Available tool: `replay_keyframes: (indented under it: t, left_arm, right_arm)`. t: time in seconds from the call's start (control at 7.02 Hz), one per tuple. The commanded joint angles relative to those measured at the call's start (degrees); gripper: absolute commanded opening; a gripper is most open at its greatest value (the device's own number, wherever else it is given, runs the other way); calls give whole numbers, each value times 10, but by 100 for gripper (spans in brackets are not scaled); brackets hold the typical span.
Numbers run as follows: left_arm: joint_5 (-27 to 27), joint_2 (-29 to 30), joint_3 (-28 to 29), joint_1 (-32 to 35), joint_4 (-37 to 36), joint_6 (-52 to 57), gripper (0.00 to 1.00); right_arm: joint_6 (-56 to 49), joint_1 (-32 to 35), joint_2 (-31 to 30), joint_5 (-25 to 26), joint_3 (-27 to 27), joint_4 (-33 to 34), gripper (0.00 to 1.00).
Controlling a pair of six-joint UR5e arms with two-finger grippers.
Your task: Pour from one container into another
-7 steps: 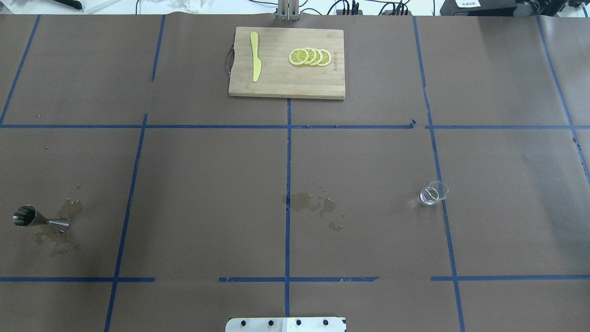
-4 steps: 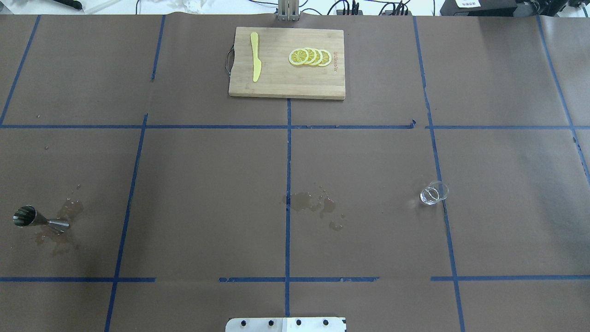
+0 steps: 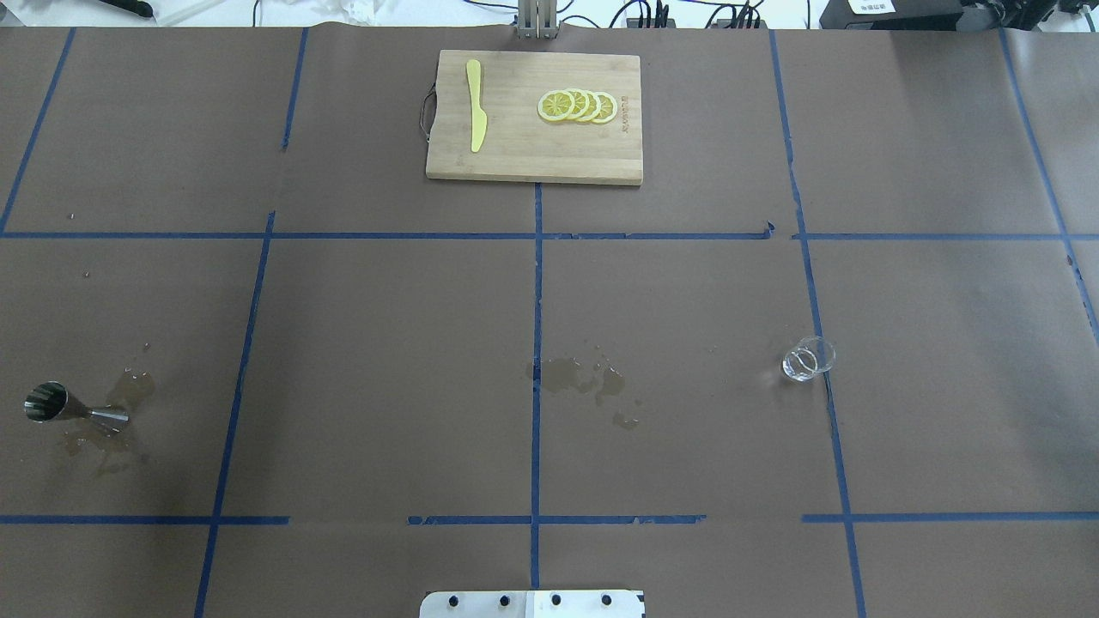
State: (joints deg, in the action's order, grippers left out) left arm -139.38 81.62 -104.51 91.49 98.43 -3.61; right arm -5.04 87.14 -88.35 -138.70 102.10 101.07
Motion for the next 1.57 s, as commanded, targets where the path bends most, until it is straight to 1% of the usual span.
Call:
replay_keyframes:
  t: [0.0,0.14,0.28,0.43,0.57,0.71,0.85,1.0,1.14,1.28,1.42]
  left_arm:
    - [9,3,1,-2,1,1,100]
    - [70,26,-2,-3,-1,1,100]
    - [114,29,0,1,-2,1,100]
    - [111,31,-6,1,1,0,100]
    - [110,32,6,-5,1,1,100]
    - [108,28,12,-5,-5,1,100]
    - [108,36,9,-6,-61,1,100]
    - [105,41,-9,-6,-137,2,100]
    - [104,42,-28,-6,-149,2,100]
    - [95,42,-22,-7,-150,2,100]
    - [69,39,-22,-8,-155,2,100]
  right_arm:
    - [1,1,-22,-2,41,-3,100]
    - [-5,-14,-41,-4,56,-46,100]
    - [-4,-24,-77,15,42,-120,100]
    - [2,-25,-72,18,8,-145,100]
    - [3,-23,-68,15,8,-139,100]
    - [3,-23,-69,16,7,-113,100]
    - [-4,-15,-61,12,9,-41,100]
    - [-5,-19,-49,16,7,-17,100]
    - [-5,-19,-51,19,8,-18,100]
    - [-5,-20,-49,21,6,-18,100]
    - [-5,-24,-48,21,4,-19,100]
